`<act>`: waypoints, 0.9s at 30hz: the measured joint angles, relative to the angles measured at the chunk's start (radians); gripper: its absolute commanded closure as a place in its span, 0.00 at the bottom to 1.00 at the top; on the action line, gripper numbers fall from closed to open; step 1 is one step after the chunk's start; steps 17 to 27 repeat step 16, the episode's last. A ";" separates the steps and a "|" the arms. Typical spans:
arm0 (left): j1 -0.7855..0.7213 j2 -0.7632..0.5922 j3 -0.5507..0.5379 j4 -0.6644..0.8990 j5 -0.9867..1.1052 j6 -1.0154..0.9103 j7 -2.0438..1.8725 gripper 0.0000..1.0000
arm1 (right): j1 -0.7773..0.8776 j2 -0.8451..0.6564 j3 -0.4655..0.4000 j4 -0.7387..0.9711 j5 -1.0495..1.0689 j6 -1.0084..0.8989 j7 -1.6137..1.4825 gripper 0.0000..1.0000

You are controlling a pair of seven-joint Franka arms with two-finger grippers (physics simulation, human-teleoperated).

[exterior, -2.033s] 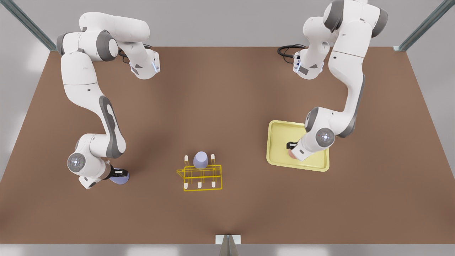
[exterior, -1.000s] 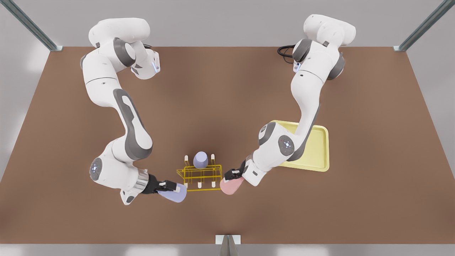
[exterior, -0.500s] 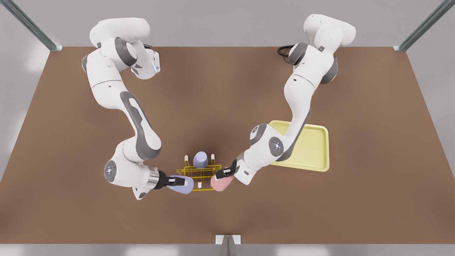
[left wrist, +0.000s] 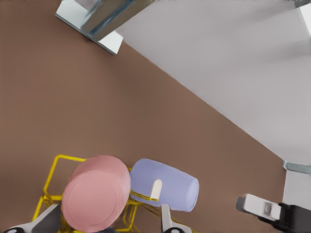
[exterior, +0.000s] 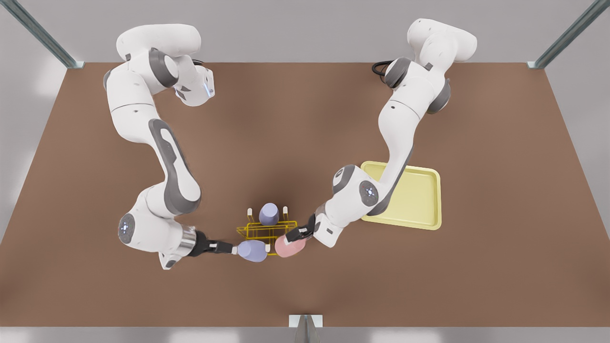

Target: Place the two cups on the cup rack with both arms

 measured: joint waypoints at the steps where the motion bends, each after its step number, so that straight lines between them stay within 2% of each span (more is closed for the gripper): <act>1: 0.002 -0.007 0.010 0.001 0.000 -0.010 -0.001 0.00 | -0.024 -0.026 0.000 -0.002 -0.066 -0.037 0.000 0.00; 3: 0.071 -0.081 0.047 -0.001 0.016 -0.127 0.001 0.00 | -0.062 -0.099 -0.004 -0.003 -0.228 -0.140 -0.015 0.00; 7: 0.296 -0.273 0.059 -0.005 0.260 -0.596 0.061 0.00 | -0.123 -0.290 -0.030 0.002 -0.448 -0.345 -0.097 0.00; 8: 0.351 -0.367 0.065 -0.096 0.303 -0.686 0.091 0.00 | -0.122 -0.346 -0.036 -0.002 -0.471 -0.388 -0.115 0.00; 9: 0.388 -0.537 0.070 -0.335 0.336 -0.723 0.121 0.00 | -0.106 -0.400 -0.066 -0.009 -0.477 -0.427 -0.132 0.00; 10: 0.403 -0.651 0.072 -0.494 0.360 -0.751 0.150 0.00 | -0.082 -0.449 -0.111 -0.036 -0.475 -0.461 -0.148 0.00; 11: 0.408 -0.701 0.072 -0.564 0.374 -0.787 0.176 0.00 | -0.068 -0.501 -0.139 -0.087 -0.470 -0.488 -0.159 0.00; 16: 0.434 -0.749 0.074 -0.617 0.363 -0.952 0.290 0.00 | -0.063 -0.615 -0.175 -0.220 -0.438 -0.567 -0.194 0.00; 27: 0.434 -0.749 0.074 -0.617 0.363 -0.952 0.290 0.00 | -0.063 -0.615 -0.175 -0.220 -0.438 -0.567 -0.194 0.00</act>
